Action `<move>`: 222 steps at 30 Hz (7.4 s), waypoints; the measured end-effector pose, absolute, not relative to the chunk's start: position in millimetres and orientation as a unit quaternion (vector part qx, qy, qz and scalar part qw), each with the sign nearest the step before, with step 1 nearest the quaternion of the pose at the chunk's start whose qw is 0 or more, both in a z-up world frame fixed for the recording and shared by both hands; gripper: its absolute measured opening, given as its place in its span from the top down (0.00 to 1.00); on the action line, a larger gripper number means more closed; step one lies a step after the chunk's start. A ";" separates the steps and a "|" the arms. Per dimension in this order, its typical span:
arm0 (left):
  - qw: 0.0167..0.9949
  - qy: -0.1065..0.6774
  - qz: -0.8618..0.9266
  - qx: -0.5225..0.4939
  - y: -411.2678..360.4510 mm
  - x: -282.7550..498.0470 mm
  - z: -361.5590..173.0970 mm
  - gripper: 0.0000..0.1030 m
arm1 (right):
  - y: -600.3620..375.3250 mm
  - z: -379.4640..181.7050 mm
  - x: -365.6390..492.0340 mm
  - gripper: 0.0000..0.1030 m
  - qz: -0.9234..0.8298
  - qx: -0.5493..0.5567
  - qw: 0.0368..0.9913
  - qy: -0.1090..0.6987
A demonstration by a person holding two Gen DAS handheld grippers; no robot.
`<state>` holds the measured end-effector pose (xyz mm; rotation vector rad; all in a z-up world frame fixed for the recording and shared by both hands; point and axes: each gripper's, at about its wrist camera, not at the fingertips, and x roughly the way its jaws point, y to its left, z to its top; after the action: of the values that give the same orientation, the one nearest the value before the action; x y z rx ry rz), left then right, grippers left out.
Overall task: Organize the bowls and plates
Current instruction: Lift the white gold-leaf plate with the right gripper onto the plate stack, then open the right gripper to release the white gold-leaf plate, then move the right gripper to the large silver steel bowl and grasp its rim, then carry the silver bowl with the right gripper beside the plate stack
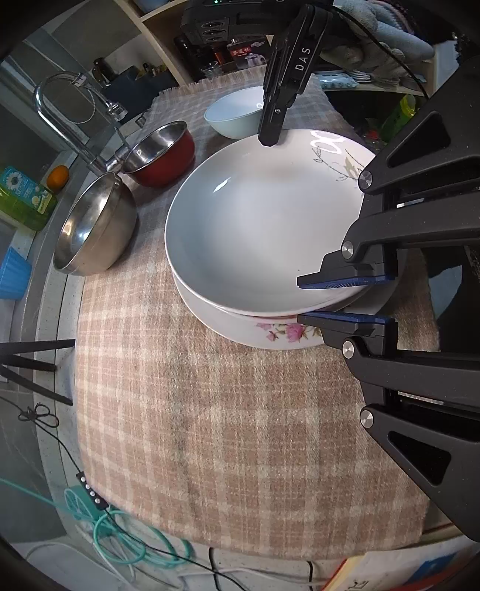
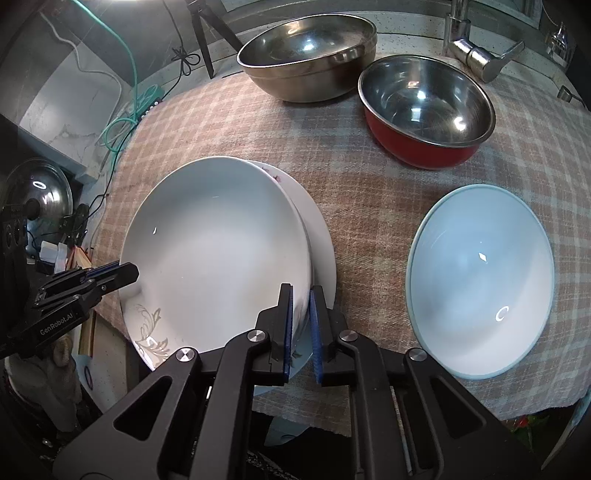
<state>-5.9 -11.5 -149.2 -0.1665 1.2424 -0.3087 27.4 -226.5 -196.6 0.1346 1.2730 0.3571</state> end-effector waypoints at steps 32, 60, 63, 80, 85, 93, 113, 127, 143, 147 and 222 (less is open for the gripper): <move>0.812 0.555 -0.177 -0.029 -29.1 27.6 -101.6 0.80 | -247.3 -151.4 15.2 0.58 0.142 0.127 0.838 0.512; 0.817 0.537 -0.204 -0.057 -76.8 115.4 -105.8 0.80 | -294.6 -117.0 67.2 0.52 0.131 0.193 0.853 0.467; 0.819 0.533 -0.200 -0.071 -69.3 130.7 -103.2 0.80 | -302.0 -112.7 86.3 0.52 0.136 0.214 0.848 0.465; 0.804 0.546 -0.190 -0.135 -53.7 201.0 -119.4 0.80 | -299.4 -140.8 188.2 0.52 0.109 0.252 0.821 0.501; 0.796 0.556 -0.189 -0.148 -50.1 212.3 -127.4 0.80 | -296.1 -152.4 206.3 0.57 0.093 0.242 0.817 0.515; 0.783 0.570 -0.191 -0.163 -49.0 223.7 -136.8 0.80 | -292.2 -167.4 225.5 0.64 0.086 0.226 0.812 0.531; 0.778 0.576 -0.205 -0.147 -61.8 230.8 -148.5 0.83 | -276.2 -178.9 237.8 0.87 0.081 0.189 0.807 0.554; 0.786 0.569 -0.188 -0.150 -42.1 217.6 -143.0 0.83 | -252.5 -164.2 225.4 0.87 0.105 0.161 0.813 0.549; 0.810 0.544 -0.142 -0.168 18.4 175.0 -129.7 0.83 | -181.9 -157.6 200.1 0.87 0.169 0.094 0.807 0.558; 0.815 0.539 -0.123 -0.171 37.9 164.1 -127.9 0.83 | -158.7 -159.8 195.1 0.87 0.190 0.076 0.801 0.563; 0.814 0.534 -0.015 -0.228 151.4 12.8 -133.4 0.83 | -36.7 -182.8 94.8 0.86 0.328 -0.017 0.746 0.579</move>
<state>12.8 151.4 -133.4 -0.4869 1.1386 -0.0317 94.8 -36.7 -182.8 -0.0383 1.2667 0.7180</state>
